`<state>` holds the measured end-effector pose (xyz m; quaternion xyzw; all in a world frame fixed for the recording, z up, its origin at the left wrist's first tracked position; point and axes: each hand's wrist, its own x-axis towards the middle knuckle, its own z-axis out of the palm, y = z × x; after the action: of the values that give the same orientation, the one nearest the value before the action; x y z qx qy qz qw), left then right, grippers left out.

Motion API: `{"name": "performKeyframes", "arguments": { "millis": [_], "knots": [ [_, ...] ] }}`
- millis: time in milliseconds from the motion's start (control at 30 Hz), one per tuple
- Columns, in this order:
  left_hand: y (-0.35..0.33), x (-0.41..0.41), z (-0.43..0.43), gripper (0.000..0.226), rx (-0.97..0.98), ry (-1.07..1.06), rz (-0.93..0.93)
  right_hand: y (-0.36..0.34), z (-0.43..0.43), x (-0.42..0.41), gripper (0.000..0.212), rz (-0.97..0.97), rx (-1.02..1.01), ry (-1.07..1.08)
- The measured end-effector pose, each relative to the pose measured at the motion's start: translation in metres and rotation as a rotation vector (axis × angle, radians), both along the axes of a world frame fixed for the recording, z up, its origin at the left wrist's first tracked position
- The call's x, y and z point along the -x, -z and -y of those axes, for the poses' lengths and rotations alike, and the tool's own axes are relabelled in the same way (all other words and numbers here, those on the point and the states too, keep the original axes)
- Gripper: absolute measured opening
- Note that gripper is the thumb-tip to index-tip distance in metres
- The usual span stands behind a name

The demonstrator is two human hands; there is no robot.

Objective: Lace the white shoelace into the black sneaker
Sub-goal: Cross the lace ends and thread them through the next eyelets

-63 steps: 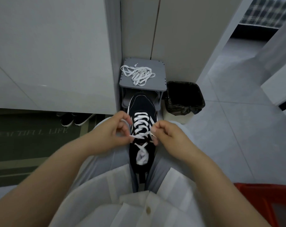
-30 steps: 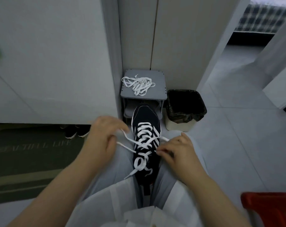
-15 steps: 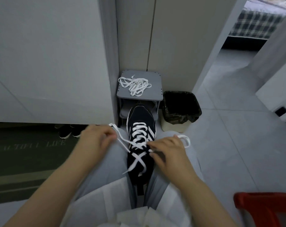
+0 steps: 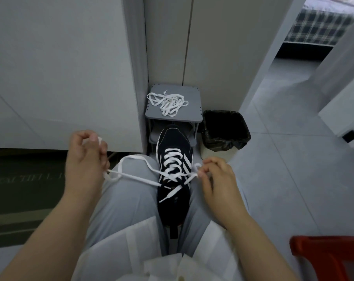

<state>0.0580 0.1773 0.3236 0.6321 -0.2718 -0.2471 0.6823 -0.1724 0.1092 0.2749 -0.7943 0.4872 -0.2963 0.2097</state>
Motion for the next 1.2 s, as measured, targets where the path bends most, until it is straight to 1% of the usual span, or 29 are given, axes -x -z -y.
{"name": "performKeyframes", "arguments": {
  "millis": [33,100,167,200,233,267,333,400,467,533,600,633,700,733,767,800,833,867,900,933,1033,1067,1133,1167,1200],
  "knots": [
    [0.004,0.002,0.000,0.016,-0.063,0.072,0.167,-0.002,0.000,0.002,0.014,0.043,-0.017,-0.003],
    [0.016,0.010,0.000,0.007,-0.172,0.315,0.479,-0.004,-0.001,0.002,0.014,0.037,-0.023,-0.049],
    [0.034,0.015,0.001,0.022,-0.270,0.521,0.777,0.000,-0.003,-0.001,0.015,-0.049,0.002,-0.097],
    [0.043,0.017,0.001,0.030,-0.321,0.574,0.922,0.003,-0.003,-0.002,0.016,-0.087,0.021,-0.110],
    [0.051,0.018,0.001,0.035,-0.362,0.581,1.034,0.005,-0.003,-0.002,0.018,-0.103,0.034,-0.112],
    [0.053,0.020,0.002,0.036,-0.386,0.575,1.086,0.005,-0.002,-0.002,0.023,-0.098,0.031,-0.106],
    [0.052,0.017,0.001,0.030,-0.350,0.562,1.049,0.002,-0.002,0.001,0.035,-0.044,-0.009,-0.077],
    [0.048,0.011,-0.001,0.025,-0.270,0.499,0.906,0.000,-0.002,0.003,0.039,0.017,-0.031,-0.073],
    [0.042,0.004,-0.004,0.023,-0.227,0.378,0.771,-0.002,-0.003,0.001,0.040,0.005,-0.017,-0.102],
    [0.039,0.003,-0.006,0.015,-0.247,0.306,0.737,0.003,-0.005,-0.003,0.036,-0.084,0.032,-0.137],
    [0.036,0.006,-0.005,0.003,-0.272,0.359,0.758,0.008,-0.003,-0.005,0.023,-0.085,0.079,-0.139],
    [0.034,0.010,-0.005,0.014,-0.282,0.413,0.756,0.008,-0.002,-0.005,0.019,-0.044,0.082,-0.129],
    [0.031,0.018,-0.005,0.038,-0.293,0.536,0.763,0.001,-0.003,-0.002,0.017,0.135,-0.011,-0.075],
    [0.030,0.022,-0.004,0.043,-0.282,0.584,0.782,-0.005,-0.002,0.000,0.014,0.257,-0.080,-0.016],
    [0.027,0.026,-0.002,0.042,-0.273,0.623,0.788,-0.011,-0.002,0.003,0.011,0.385,-0.137,0.052],
    [0.025,0.031,0.001,0.036,-0.269,0.643,0.785,-0.018,-0.001,0.007,0.010,0.511,-0.171,0.108],
    [0.023,0.034,0.004,0.029,-0.277,0.650,0.777,-0.026,0.000,0.012,0.012,0.613,-0.187,0.132],
    [0.022,0.037,0.006,0.022,-0.284,0.634,0.779,-0.032,0.002,0.016,0.011,0.666,-0.202,0.114],
    [0.022,0.039,0.009,0.018,-0.294,0.607,0.781,-0.038,0.003,0.018,0.010,0.667,-0.228,0.056],
    [0.025,0.039,0.011,0.014,-0.308,0.585,0.781,-0.043,0.002,0.019,0.011,0.626,-0.266,-0.020],
    [0.031,0.040,0.013,0.007,-0.367,0.594,0.734,-0.044,-0.001,0.014,0.024,0.323,-0.365,-0.214],
    [0.033,0.040,0.013,0.004,-0.379,0.604,0.717,-0.044,-0.002,0.010,0.026,0.265,-0.385,-0.234],
    [0.033,0.042,0.013,0.008,-0.394,0.613,0.708,-0.043,-0.003,0.000,0.023,0.269,-0.407,-0.215],
    [0.033,0.043,0.013,0.010,-0.400,0.617,0.705,-0.042,-0.003,-0.006,0.022,0.240,-0.390,-0.196],
    [0.034,0.043,0.014,0.011,-0.410,0.619,0.707,-0.039,-0.001,-0.012,0.023,0.146,-0.350,-0.179]
  ]
}}
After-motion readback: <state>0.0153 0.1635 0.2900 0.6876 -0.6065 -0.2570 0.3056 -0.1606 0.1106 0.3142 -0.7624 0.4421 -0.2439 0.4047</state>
